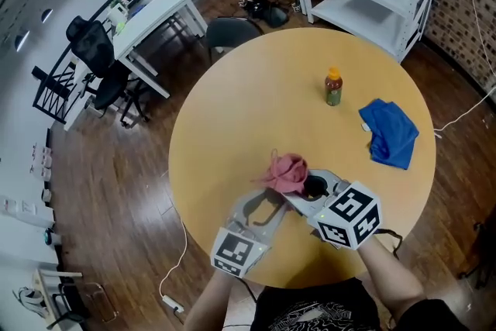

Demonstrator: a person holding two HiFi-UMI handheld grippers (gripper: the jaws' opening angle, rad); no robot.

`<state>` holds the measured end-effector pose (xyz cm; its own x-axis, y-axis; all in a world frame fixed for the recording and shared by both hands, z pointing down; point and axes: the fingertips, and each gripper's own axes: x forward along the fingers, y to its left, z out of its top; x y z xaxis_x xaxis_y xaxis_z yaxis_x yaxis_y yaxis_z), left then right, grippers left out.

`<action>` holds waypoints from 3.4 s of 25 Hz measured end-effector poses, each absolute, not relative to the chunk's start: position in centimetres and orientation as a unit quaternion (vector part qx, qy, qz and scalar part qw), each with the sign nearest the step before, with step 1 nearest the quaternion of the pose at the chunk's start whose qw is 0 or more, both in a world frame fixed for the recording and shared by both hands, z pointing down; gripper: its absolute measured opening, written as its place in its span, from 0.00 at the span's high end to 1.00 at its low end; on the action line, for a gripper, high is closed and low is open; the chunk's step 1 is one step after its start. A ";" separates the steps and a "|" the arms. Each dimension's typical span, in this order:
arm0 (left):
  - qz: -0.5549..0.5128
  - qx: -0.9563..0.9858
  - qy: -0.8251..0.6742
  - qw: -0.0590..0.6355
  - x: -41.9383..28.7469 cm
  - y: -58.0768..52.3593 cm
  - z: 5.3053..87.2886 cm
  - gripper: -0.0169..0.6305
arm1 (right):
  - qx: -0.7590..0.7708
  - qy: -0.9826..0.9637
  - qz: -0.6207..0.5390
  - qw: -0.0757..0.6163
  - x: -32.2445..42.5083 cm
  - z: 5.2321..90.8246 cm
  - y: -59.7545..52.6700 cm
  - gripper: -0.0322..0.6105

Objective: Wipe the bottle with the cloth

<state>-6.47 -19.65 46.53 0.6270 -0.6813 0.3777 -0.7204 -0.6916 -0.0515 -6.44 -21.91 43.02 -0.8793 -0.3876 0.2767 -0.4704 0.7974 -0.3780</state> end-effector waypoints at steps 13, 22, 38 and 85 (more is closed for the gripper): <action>0.173 0.903 -0.389 0.060 -6.7 -19.6 46.2 0.73 | 0.272 -0.920 0.272 0.082 -4.4 47.5 -22.9 0.80; 0.168 0.902 -0.393 0.066 -6.5 -19.6 46.3 0.73 | 0.299 -0.892 0.319 0.117 -3.5 53.3 -22.5 0.80; 0.162 0.901 -0.395 0.074 -6.4 -19.6 46.5 0.73 | 0.324 -0.864 0.311 0.226 -2.8 59.3 -21.4 0.80; 0.158 0.907 -0.379 0.091 -6.4 -19.6 46.5 0.73 | 0.171 -0.899 0.240 0.324 -5.8 59.9 -11.5 0.79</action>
